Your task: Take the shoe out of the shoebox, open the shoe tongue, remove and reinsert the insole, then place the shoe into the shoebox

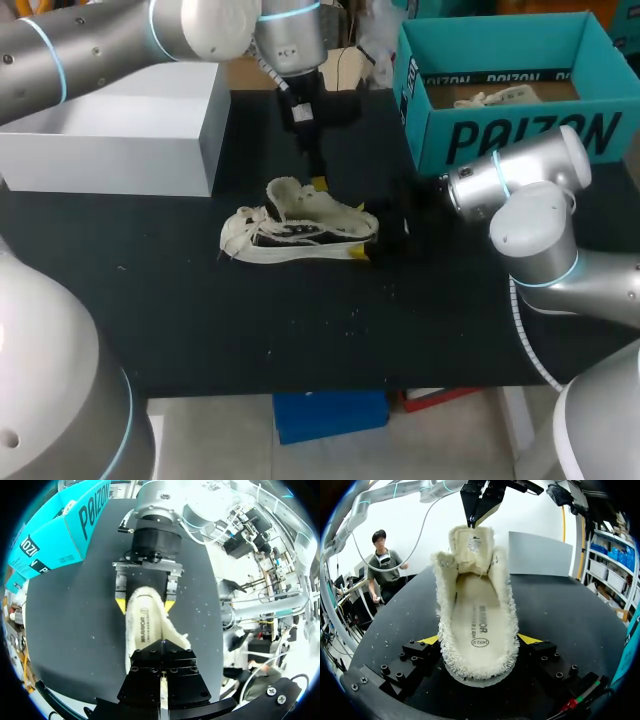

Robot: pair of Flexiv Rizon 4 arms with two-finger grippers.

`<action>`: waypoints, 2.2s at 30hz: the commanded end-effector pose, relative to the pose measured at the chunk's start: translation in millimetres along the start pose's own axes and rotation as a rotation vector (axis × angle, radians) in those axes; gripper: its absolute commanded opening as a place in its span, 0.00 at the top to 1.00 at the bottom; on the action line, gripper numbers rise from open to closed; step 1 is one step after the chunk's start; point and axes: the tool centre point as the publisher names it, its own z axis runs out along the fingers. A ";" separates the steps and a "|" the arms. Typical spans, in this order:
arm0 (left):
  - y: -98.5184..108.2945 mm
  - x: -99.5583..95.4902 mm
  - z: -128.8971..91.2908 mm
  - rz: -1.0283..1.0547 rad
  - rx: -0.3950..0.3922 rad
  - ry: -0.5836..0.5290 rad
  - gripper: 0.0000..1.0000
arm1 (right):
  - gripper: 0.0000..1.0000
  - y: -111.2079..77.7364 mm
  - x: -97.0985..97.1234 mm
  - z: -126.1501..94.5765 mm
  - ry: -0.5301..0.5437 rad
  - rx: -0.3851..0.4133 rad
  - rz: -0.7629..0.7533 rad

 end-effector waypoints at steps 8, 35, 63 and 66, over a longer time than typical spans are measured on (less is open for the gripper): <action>-0.3 -6.1 -1.4 0.011 -0.016 -0.016 1.00 | 1.00 -2.5 -0.6 3.5 -0.002 0.002 0.001; 26.8 -12.6 71.7 -0.049 -0.057 0.058 1.00 | 1.00 -2.5 -0.6 3.5 -0.002 0.002 0.001; 17.4 -9.3 115.1 -0.067 -0.069 0.032 1.00 | 1.00 -2.5 -0.6 3.5 -0.002 0.002 0.001; 18.7 -8.1 120.9 -0.078 -0.090 0.026 1.00 | 1.00 -2.5 -0.6 3.5 -0.002 0.002 0.001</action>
